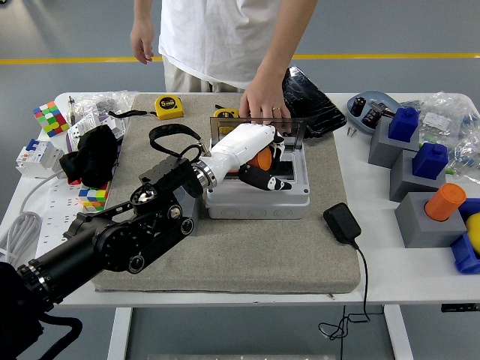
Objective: Fetch the battery,place it into the box,close the lid of the box
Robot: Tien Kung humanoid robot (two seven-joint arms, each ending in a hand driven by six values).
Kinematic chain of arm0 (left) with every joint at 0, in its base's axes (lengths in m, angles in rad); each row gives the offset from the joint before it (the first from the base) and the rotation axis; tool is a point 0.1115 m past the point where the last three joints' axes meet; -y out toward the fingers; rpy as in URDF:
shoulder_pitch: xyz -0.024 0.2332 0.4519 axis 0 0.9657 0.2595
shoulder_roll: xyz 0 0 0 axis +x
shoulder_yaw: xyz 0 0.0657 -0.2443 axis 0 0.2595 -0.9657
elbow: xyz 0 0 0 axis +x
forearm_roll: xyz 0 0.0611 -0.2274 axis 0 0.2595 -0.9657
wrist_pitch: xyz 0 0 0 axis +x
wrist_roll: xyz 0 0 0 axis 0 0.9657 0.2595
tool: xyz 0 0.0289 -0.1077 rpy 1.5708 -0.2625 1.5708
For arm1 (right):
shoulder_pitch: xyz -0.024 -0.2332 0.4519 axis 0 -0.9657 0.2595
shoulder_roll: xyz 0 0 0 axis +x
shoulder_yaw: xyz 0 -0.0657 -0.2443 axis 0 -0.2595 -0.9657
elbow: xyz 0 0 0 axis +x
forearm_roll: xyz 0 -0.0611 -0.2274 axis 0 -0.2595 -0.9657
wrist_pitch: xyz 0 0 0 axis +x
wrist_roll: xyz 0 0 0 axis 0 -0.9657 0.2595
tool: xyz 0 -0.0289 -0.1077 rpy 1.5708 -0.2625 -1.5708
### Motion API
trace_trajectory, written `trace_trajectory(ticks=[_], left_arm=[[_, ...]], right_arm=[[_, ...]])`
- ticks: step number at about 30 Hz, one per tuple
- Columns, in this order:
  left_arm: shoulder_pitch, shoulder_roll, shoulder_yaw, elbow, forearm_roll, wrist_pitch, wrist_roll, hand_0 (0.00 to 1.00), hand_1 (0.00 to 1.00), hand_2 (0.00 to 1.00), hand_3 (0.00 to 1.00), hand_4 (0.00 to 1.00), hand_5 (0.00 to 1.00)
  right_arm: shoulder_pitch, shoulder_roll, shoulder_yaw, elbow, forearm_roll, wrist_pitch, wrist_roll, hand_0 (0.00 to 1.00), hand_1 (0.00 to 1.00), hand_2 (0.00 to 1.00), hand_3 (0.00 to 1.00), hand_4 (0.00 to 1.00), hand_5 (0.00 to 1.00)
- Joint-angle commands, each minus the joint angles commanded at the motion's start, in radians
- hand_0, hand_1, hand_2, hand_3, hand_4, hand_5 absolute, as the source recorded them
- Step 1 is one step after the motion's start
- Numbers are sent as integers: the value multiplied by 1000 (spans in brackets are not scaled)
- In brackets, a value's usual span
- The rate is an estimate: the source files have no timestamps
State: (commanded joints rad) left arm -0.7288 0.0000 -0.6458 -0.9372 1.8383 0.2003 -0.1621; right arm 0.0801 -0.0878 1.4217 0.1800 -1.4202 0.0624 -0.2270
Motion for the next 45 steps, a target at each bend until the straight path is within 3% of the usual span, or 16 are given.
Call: trace_trajectory(ticks=[1,6,7,15,18,19,24,25,28,30,31,37,40,43,44,45], left_arm=[[2,0,1,-1,-1,-3,-2,413,539,512,652,998,386],[7,0,0,-3,3,-4,-21,413,539,512,652,998,386],[8,0,0,-3,6,-1,-24,616,681,661,751,998,386],[13,0,-3,-4,27,8,-22,614,694,682,767,998,404],[22,0,-11,-36,23,10,-23,614,694,682,767,998,404],[25,0,-16,-52,20,15,-27,541,674,662,758,998,436],[39,0,-51,-136,2,58,-84,541,674,662,758,998,436],[41,0,-64,-153,1,68,-96,564,674,663,740,998,481],[44,0,-106,-180,8,76,-105,564,674,663,740,998,481],[43,0,-139,-181,17,58,-77,564,674,663,740,998,481],[42,0,-150,-177,22,49,-64,807,834,796,806,998,609],[38,0,-176,-155,51,-43,87,791,832,789,795,998,639],[44,0,-177,-176,62,-89,155,791,832,789,795,998,639],[56,0,-182,-222,64,-165,245,791,832,789,795,998,639],[60,0,-182,-238,59,-182,267,669,782,744,782,998,664],[64,0,-180,-255,53,-201,291,669,782,744,782,998,664]], right_arm=[[0,0,-1,0,1,0,0,640,648,658,576,975,579],[-1,0,-6,0,3,0,1,640,648,658,576,975,579],[-1,0,-6,0,3,0,1,641,648,657,576,975,579],[-3,-1,-11,0,2,1,1,641,648,658,576,975,579],[-4,-1,-11,0,2,1,1,641,648,658,576,975,579],[-4,-1,-11,0,1,1,1,641,648,658,576,975,579],[-6,-1,-8,0,-1,0,1,641,648,658,576,975,579],[-6,-1,-7,0,-2,0,1,641,647,658,576,975,579],[-7,-1,-8,0,0,0,1,641,647,658,576,975,579],[-7,0,-9,0,1,0,2,641,647,658,576,975,579],[-7,0,-10,0,2,0,2,641,648,658,576,975,578],[-8,1,-10,0,6,-1,4,641,648,658,576,975,579],[-10,1,-6,0,2,0,3,641,648,658,576,975,579],[-10,1,-5,0,3,0,4,641,648,658,576,975,579],[-11,1,-3,0,2,-1,4,641,648,658,576,975,579],[-11,2,-3,0,2,-1,4,641,648,658,576,975,579]])
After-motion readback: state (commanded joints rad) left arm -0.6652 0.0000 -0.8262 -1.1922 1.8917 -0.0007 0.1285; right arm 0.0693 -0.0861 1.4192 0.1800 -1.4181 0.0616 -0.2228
